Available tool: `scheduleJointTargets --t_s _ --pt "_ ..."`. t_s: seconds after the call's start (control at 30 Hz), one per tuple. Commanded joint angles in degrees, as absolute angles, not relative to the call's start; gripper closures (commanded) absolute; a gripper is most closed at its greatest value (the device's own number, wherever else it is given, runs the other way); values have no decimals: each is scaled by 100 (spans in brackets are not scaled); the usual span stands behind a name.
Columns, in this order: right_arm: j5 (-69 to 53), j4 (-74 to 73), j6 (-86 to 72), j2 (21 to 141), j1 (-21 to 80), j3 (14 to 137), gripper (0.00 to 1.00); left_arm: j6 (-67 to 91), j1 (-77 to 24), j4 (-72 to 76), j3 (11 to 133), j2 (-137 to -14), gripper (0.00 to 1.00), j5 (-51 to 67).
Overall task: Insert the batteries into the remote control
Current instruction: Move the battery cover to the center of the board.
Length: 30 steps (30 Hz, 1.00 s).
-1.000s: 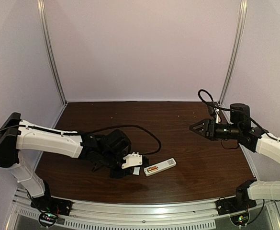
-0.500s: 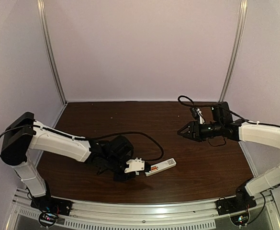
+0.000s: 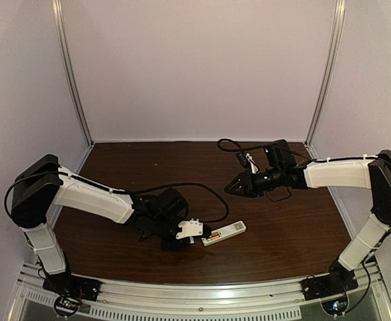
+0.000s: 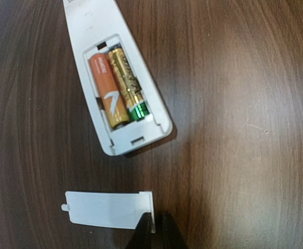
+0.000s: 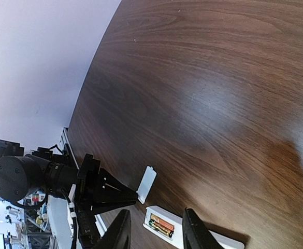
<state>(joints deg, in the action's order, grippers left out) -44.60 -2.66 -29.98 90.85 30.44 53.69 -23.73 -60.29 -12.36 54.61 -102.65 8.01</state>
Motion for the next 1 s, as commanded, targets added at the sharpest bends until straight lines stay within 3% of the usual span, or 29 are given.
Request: scheduleJointTargets --t_s 0.0,0.4,0.97 --pt "-4585 -31 -2981 9570 3305 5798 67 -2419 -5973 -1154 5561 -10455 93 929" --pt "-5157 42 -2884 10816 3819 6797 73 -2657 -6112 -1453 5369 -10503 97 967" --pt "-4986 -1884 -1746 11616 4134 7782 79 -2732 -6590 -1811 5290 -11000 100 265"
